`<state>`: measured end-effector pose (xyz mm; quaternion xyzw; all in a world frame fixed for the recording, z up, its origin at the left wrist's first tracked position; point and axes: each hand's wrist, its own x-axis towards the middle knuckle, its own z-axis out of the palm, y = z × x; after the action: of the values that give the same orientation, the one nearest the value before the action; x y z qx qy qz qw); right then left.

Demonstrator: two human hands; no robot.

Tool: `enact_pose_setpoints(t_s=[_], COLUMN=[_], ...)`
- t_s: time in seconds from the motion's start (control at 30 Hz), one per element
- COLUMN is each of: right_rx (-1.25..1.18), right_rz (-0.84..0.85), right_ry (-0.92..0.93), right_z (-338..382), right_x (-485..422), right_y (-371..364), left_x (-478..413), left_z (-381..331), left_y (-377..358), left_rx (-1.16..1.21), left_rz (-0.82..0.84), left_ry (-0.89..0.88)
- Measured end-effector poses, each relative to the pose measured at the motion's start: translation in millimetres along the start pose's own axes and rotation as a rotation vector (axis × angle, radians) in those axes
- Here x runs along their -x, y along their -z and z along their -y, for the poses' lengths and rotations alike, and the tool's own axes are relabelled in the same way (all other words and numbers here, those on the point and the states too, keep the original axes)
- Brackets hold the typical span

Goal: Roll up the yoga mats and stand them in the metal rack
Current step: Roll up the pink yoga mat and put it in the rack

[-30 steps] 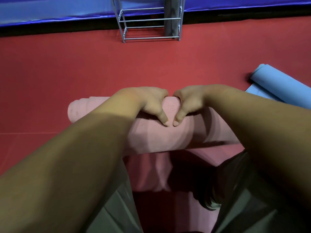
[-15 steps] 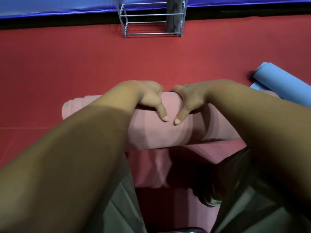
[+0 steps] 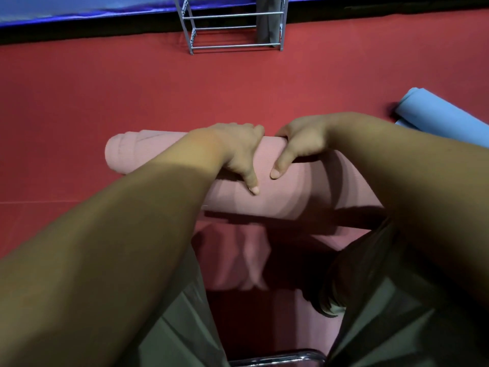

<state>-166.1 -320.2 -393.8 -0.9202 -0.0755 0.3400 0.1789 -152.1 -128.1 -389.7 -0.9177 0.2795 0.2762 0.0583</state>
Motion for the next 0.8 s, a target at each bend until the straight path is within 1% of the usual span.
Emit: enact_pose_setpoints(t_s=[0.1,0.3,0.37,0.47,0.6,0.7,0.8], right_rx=[-0.003,0.059,0.132,0.226,0.214,0.156,0.077], right_rz=[0.02,0.003,0.023,-0.016,-0.05,-0.052,-0.013], right_ry=[0.007,0.016,0.018,0.028,0.035,0.023,0.002], right_z=[3.6,11.7,14.3,19.9,21.1,15.1,6.3], right_x=[0.8,-3.2,-3.5,-0.9,3.7,2.1,1.1], right_y=[-1.2,-0.5,-2.1,-4.2,-2.9,-0.4,2.6], left_x=[0.4,-2.4,-1.5,-0.6,-3.4,-5.6,-3.9], left_z=[3.7,18.7,22.8,25.9,21.9,17.4,11.9], left_y=[2.6,5.0,7.8,10.4,9.2,9.9,8.9], left_rx=[0.034,0.193,0.262,0.303,0.293,0.246,0.127], left_rz=[-0.02,0.054,0.073,0.1,0.117,0.078,0.073], left_ry=[0.012,0.076,0.094,0.107,0.105,0.086,0.057])
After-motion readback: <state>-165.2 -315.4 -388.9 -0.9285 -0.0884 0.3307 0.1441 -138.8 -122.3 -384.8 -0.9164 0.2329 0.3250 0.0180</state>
